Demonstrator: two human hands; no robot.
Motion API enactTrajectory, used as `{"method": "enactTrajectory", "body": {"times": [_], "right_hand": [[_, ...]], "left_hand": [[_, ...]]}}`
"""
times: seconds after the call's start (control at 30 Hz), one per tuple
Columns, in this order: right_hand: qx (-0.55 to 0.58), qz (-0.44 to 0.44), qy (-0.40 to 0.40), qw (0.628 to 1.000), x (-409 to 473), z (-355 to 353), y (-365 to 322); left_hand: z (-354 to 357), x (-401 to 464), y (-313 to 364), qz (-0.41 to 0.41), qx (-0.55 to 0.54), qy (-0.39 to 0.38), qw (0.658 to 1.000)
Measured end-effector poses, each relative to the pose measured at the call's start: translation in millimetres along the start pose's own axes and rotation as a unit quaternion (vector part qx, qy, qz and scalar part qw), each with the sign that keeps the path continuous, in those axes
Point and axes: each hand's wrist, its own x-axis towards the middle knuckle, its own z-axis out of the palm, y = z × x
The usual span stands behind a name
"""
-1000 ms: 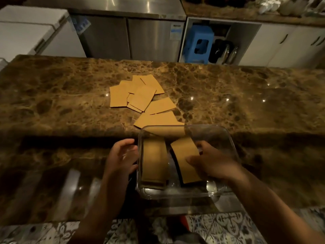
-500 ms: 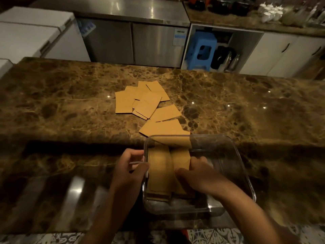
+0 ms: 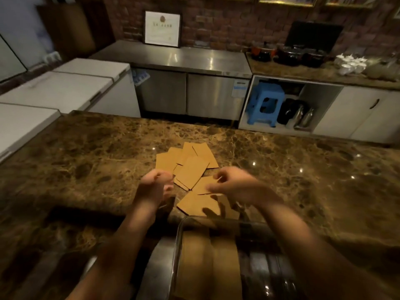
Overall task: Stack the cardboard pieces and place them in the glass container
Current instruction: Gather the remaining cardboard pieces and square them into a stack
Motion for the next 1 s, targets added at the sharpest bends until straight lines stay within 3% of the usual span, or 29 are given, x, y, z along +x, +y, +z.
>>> {"method": "enactTrajectory", "body": {"times": [0.13, 0.23, 0.33, 0.5, 0.57, 0.67, 0.77, 0.87, 1.0], "right_hand": [[-0.211, 0.052, -0.148, 0.965, 47, 39, -12], [-0.278, 0.034, -0.111, 0.954, 60, 61, -8], [-0.276, -0.012, -0.115, 0.954, 63, 68, -2], [-0.032, 0.018, -0.132, 0.991, 69, 29, 14], [0.101, 0.004, -0.085, 0.991, 65, -5, 17], [0.336, -0.048, 0.005, 0.94, 51, -47, 17], [0.485, -0.083, 0.001, 0.871, 42, -69, 14], [0.529, -0.121, 0.023, 0.839, 36, -79, 7], [0.587, -0.097, 0.09, 0.798, 33, -93, 11]], "left_hand": [[29, 17, 16, 0.023, -0.076, 0.019, 0.997], [43, 23, 23, 0.034, -0.078, 0.026, 0.996], [51, 27, 26, 0.037, -0.079, 0.047, 0.995], [53, 26, 37, 0.056, -0.089, 0.086, 0.991], [54, 23, 47, 0.068, -0.093, 0.09, 0.989], [66, 13, 62, 0.07, -0.086, 0.04, 0.993], [88, -1, 79, 0.031, -0.115, -0.07, 0.99], [103, -10, 93, 0.034, -0.169, -0.141, 0.975], [105, -10, 104, 0.047, -0.223, -0.112, 0.967]]}}
